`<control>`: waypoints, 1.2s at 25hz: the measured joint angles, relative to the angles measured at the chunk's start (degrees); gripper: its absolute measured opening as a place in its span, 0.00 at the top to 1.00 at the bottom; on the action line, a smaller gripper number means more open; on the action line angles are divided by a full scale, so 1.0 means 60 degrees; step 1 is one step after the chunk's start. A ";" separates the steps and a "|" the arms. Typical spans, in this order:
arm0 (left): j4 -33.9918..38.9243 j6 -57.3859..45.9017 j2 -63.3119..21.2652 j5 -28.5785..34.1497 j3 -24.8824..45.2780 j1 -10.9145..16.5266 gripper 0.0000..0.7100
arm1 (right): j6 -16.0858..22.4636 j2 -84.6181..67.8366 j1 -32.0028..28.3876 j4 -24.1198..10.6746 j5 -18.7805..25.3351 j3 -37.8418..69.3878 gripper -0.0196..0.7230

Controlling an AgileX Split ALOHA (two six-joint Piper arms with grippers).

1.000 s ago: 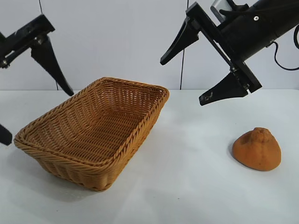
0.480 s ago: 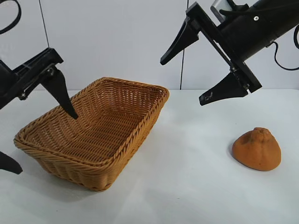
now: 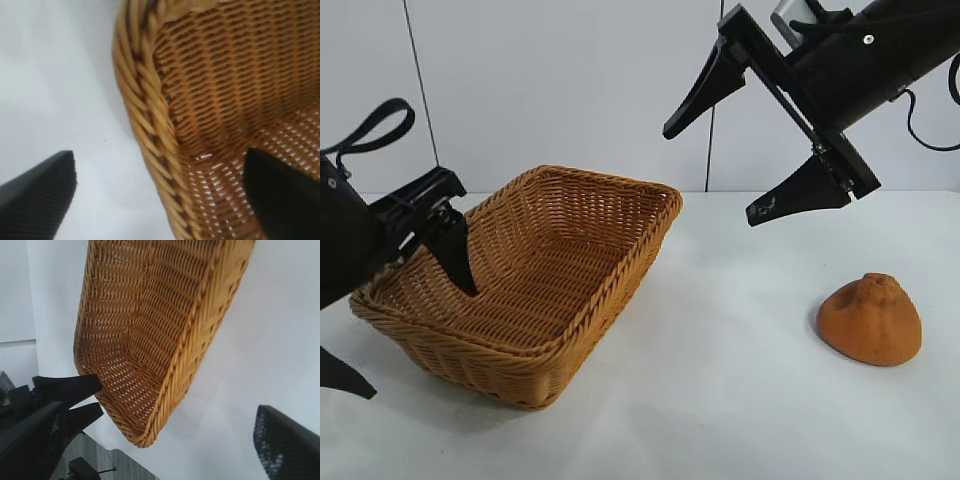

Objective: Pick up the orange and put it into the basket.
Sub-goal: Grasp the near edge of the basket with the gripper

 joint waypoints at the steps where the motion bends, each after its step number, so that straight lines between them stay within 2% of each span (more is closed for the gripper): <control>1: 0.0000 -0.0072 0.0193 -0.0206 0.0000 0.0000 0.09 | 0.0000 0.0000 0.0000 0.0000 0.0000 0.0000 0.04; 6: 0.0000 -0.0106 0.1016 -0.1053 0.0000 0.0000 0.09 | 0.0008 0.0000 0.0000 0.0000 0.0000 0.0000 0.04; 12: -0.0009 -0.0106 0.1280 -0.1389 0.0000 0.0000 0.11 | 0.0029 0.0000 0.0000 0.0000 0.0000 0.0000 0.04; 15: -0.0009 -0.0106 0.1288 -0.1408 0.0000 0.0000 0.26 | 0.0029 0.0000 0.0000 0.0000 0.0000 0.0000 0.04; 20: -0.0019 -0.0126 0.1288 -0.1367 0.0000 0.0000 0.73 | 0.0029 0.0000 0.0000 0.0000 0.0000 0.0000 0.04; 22: -0.0152 -0.0304 0.1288 -0.1460 -0.0009 0.0000 0.85 | 0.0029 0.0000 0.0000 0.0000 0.0000 0.0000 0.04; 26: -0.0079 -0.0157 0.1277 -0.1154 -0.0029 -0.0002 0.88 | 0.0029 0.0000 0.0000 0.0000 0.0000 0.0000 0.04; 30: -0.0029 0.0050 0.1260 -0.0402 -0.0546 0.0353 0.88 | 0.0029 0.0000 0.0000 0.0000 0.0000 0.0000 0.04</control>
